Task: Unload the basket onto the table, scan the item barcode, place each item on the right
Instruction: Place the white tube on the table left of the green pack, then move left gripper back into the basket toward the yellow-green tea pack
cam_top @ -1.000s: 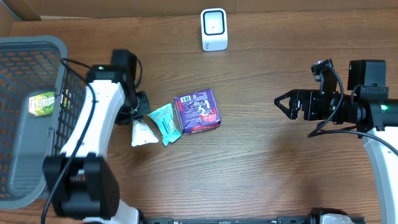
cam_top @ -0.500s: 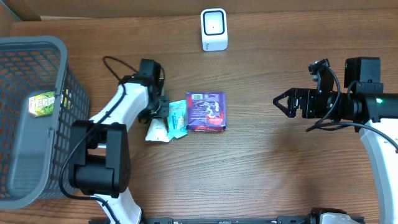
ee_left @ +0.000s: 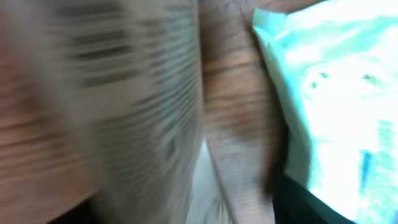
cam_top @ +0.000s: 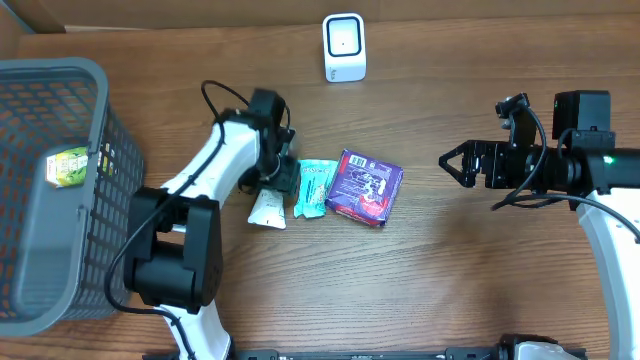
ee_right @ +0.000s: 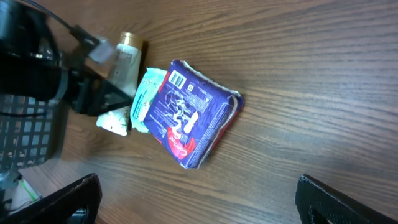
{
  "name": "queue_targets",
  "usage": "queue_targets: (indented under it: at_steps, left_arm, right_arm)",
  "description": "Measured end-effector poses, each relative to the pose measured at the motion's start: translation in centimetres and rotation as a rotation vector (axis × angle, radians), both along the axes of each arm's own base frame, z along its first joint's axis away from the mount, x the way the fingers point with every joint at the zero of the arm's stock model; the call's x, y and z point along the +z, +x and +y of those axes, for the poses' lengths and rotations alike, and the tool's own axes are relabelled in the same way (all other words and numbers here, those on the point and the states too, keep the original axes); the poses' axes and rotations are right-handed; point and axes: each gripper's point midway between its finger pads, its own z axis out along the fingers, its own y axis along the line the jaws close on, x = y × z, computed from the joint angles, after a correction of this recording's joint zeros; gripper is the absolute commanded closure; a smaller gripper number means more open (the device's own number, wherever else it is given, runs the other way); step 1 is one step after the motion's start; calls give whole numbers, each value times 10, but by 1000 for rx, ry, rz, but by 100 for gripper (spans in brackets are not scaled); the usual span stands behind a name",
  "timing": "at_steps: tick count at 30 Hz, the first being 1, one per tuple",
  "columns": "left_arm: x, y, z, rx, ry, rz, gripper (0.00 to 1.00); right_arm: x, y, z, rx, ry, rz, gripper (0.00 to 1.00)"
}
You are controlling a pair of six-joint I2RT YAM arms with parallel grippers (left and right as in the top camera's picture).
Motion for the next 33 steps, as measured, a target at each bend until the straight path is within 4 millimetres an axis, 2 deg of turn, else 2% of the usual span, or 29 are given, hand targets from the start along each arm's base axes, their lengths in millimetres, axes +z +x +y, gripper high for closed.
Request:
queue_targets:
  at_steps: [4,6,10,12,14,17,20,23,26,30,33]
  left_arm:
    - [63,24,11,36,7,-41,35]
    - [107,39,19,67,4,-94,34]
    - [195,58,45,171,-16,-252,25]
    - [240,59,66,260,-33,-342,19]
    - [272,57,88,344,-42,-417,16]
    - [310,46,137,519,-44,-517,15]
    - [323,29,194,724,-26,-556,14]
    - [320,10,250,943,-5,-549,14]
    - [312,-3,293,1110,8,-548,14]
    - [291,-7,330,1236,16,-536,14]
    - [261,-4,342,1286,13,-487,14]
  right_arm:
    - [0,1,0,-1,-1,-3,0]
    - [0,0,0,-1,-1,-2,0]
    - [0,1,0,-1,0,-2,0]
    - [0,0,0,-1,0,0,0]
    - [0,0,0,-1,0,3,0]
    - [-1,-1,0,0,0,6,0]
    - [-1,-1,0,-1,1,8,0]
    - [-1,-2,0,0,0,8,0]
    - [-1,-2,0,-1,0,10,0]
    - [-1,-2,0,-1,0,9,0]
    - [-1,-2,0,-1,0,10,0]
